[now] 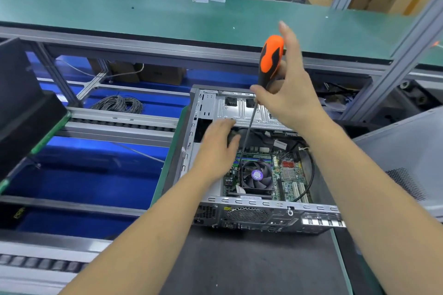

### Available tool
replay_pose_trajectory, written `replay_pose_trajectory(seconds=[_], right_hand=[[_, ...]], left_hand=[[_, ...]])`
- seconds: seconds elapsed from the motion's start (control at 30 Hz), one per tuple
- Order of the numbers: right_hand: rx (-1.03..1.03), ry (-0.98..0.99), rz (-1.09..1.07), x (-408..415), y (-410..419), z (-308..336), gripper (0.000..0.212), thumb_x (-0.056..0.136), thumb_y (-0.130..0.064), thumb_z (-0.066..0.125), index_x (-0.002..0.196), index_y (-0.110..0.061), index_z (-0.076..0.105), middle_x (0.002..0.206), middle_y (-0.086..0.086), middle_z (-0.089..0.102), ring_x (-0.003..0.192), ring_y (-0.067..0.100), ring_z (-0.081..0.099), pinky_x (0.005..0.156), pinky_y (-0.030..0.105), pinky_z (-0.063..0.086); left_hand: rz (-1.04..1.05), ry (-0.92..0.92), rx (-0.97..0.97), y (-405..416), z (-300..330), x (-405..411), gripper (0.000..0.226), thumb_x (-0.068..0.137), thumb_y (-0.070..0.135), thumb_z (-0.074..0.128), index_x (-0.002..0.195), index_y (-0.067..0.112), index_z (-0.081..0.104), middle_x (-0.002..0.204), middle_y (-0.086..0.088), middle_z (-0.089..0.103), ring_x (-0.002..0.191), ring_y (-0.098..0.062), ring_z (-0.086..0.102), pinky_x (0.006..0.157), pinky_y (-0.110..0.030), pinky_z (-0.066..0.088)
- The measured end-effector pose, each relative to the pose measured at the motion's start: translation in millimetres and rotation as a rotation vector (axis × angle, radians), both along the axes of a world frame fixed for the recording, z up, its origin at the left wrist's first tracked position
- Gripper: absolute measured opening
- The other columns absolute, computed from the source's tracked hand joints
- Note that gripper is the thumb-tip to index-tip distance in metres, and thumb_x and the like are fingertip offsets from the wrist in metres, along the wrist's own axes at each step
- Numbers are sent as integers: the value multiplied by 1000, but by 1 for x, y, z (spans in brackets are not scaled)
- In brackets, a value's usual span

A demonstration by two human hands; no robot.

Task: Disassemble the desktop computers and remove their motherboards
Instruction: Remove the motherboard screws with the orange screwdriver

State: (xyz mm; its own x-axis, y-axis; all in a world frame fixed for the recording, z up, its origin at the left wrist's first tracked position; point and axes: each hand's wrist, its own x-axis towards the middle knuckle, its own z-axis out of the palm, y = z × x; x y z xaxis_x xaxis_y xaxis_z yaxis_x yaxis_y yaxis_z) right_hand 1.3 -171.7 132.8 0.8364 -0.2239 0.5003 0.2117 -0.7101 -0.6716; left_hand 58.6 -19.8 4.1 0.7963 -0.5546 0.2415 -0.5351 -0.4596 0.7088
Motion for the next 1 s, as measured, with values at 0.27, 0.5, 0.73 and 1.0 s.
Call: replay_pose_trajectory(seconds=[0.27, 0.5, 0.73, 1.0], right_hand=[[-672, 250, -367, 6, 24, 75, 64, 89, -74, 45, 68, -13, 46, 64, 6, 43, 57, 27, 43, 50, 33, 30], [-886, 402, -32, 16, 14, 109, 27, 95, -39, 61, 93, -12, 60, 88, 5, 55, 81, 26, 47, 68, 34, 36], [-797, 638, -97, 21, 17, 121, 68, 90, -69, 48, 115, -6, 56, 70, 9, 70, 57, 26, 71, 71, 38, 56], [-904, 748, -21, 21, 20, 134, 57, 89, -64, 56, 106, -9, 62, 70, 4, 70, 45, 18, 66, 63, 35, 53]], left_hand=[[-217, 319, -170, -25, 33, 16, 29, 106, 13, 42, 90, 26, 62, 74, 13, 71, 71, -4, 61, 62, -11, 45], [-247, 348, -182, -26, 32, 18, 24, 105, 11, 45, 92, 16, 66, 83, 3, 74, 74, 1, 63, 65, -10, 47], [-237, 325, -140, -26, 31, 18, 25, 105, 13, 46, 88, 18, 65, 81, 5, 73, 78, -12, 65, 71, -25, 51], [-235, 333, -113, -28, 30, 17, 25, 104, 16, 47, 86, 18, 64, 79, 7, 72, 74, -4, 62, 69, -19, 49]])
